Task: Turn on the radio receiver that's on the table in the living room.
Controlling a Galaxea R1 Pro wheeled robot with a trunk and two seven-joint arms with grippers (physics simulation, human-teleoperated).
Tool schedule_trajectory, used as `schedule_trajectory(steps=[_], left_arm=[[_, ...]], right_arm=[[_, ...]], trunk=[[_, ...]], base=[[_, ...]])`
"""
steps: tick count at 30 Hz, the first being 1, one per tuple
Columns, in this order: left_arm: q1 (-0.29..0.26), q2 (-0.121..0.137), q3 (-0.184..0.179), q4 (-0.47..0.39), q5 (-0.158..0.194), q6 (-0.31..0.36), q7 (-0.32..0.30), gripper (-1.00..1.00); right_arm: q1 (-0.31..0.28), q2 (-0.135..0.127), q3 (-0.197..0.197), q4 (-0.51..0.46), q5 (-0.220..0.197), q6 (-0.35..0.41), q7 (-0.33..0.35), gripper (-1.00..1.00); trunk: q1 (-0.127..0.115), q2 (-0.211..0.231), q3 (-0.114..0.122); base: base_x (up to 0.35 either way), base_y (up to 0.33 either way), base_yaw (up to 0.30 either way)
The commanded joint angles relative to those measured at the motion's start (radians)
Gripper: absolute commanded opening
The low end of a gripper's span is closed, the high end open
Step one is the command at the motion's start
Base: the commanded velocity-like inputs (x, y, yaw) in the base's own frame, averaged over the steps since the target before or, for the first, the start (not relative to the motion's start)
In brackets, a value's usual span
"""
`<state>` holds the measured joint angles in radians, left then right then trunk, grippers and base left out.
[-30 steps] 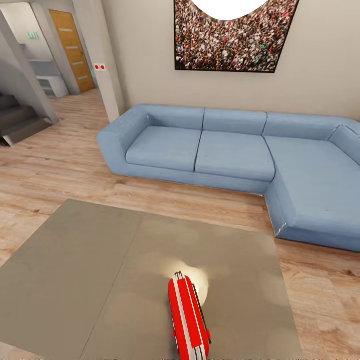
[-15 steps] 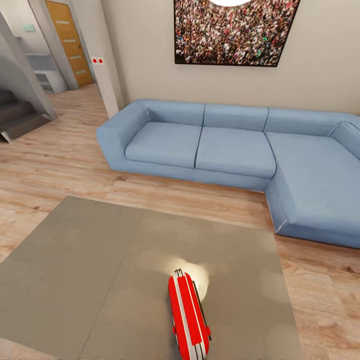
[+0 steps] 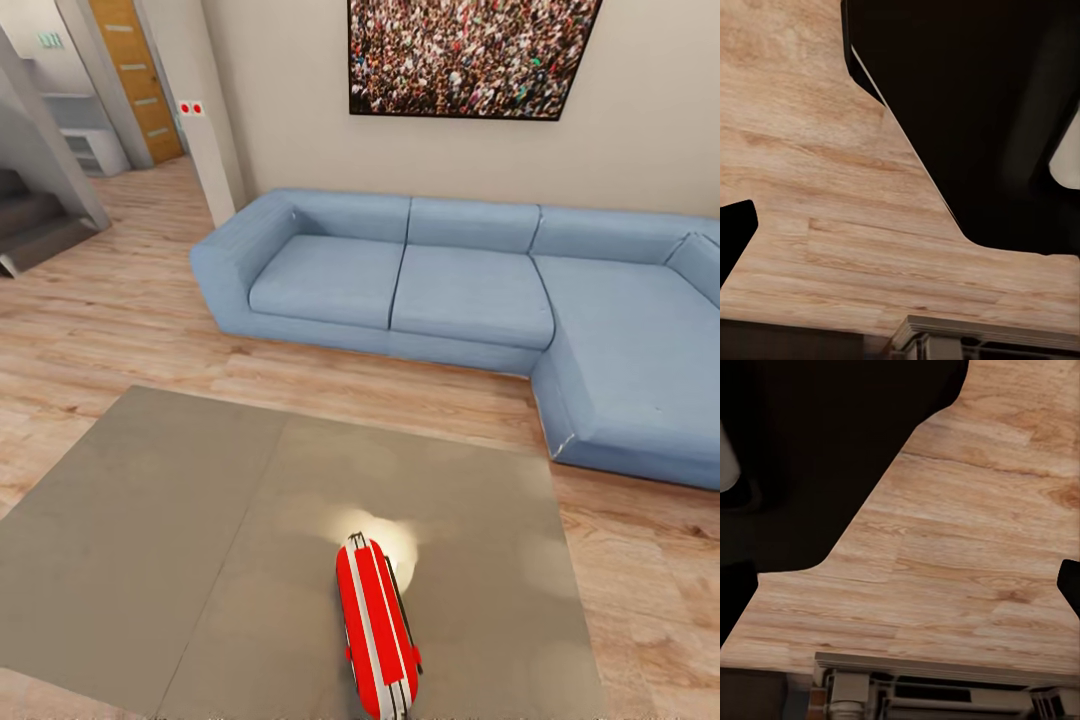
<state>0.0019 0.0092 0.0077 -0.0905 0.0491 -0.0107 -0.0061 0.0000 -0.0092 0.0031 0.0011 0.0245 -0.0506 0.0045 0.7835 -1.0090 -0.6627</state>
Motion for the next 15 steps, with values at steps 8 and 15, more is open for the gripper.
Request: schedule_trajectory(steps=[8, 15], left_arm=[[0.0, 0.0, 0.0, 0.0, 0.0, 0.0, 0.0, 1.0], [0.0, 0.0, 0.0, 0.0, 0.0, 0.0, 0.001, 1.0]], right_arm=[[0.0, 0.0, 0.0, -0.001, 0.0, 0.0, 0.0, 1.0], [0.0, 0.0, 0.0, -0.001, 0.0, 0.0, -0.001, 1.0]], trunk=[[0.0, 0.0, -0.013], [0.0, 0.0, -0.024]], base=[[0.0, 0.0, 0.0], [0.0, 0.0, 0.0]])
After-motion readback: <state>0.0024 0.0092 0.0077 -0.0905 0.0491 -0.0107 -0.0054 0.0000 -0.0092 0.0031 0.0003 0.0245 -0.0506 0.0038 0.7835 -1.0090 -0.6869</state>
